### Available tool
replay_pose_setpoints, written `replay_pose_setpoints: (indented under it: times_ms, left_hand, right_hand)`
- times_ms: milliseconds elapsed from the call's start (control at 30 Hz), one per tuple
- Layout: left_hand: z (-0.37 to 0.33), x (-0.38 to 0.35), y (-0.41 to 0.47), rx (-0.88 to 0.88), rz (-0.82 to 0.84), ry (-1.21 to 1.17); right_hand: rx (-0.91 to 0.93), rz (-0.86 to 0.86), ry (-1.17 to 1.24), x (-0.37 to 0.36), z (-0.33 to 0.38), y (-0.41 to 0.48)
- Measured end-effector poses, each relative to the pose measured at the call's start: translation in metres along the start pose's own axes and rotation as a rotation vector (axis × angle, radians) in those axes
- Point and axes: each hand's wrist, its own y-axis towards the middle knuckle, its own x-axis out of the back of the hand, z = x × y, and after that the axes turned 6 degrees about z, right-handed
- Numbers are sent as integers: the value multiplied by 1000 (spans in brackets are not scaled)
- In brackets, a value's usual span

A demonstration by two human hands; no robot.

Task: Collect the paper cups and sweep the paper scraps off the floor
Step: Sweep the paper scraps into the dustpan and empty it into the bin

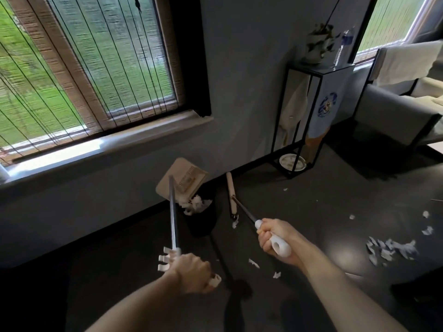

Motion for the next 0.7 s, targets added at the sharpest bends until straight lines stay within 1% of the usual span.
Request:
replay_pose_setpoints:
  times_ms: [100, 233, 400, 567, 633, 700]
  left_hand:
    - [8, 17, -8, 68, -62, 8]
    - [7, 23, -19, 134, -31, -23]
    - [-5, 7, -18, 99, -12, -80]
    - [-23, -7, -4, 53, 43, -143]
    - [-19, 1, 2, 37, 41, -133]
    - [-4, 17, 4, 81, 0, -221]
  right_hand:
    - [10, 18, -17, -6, 5, -6]
    - [14, 35, -40, -9, 8, -9]
    - [16, 28, -29, -2, 5, -6]
    - [-43, -2, -22, 8, -8, 7]
    - [-63, -11, 1, 11, -11, 11]
    - [-75, -22, 4, 13, -14, 12]
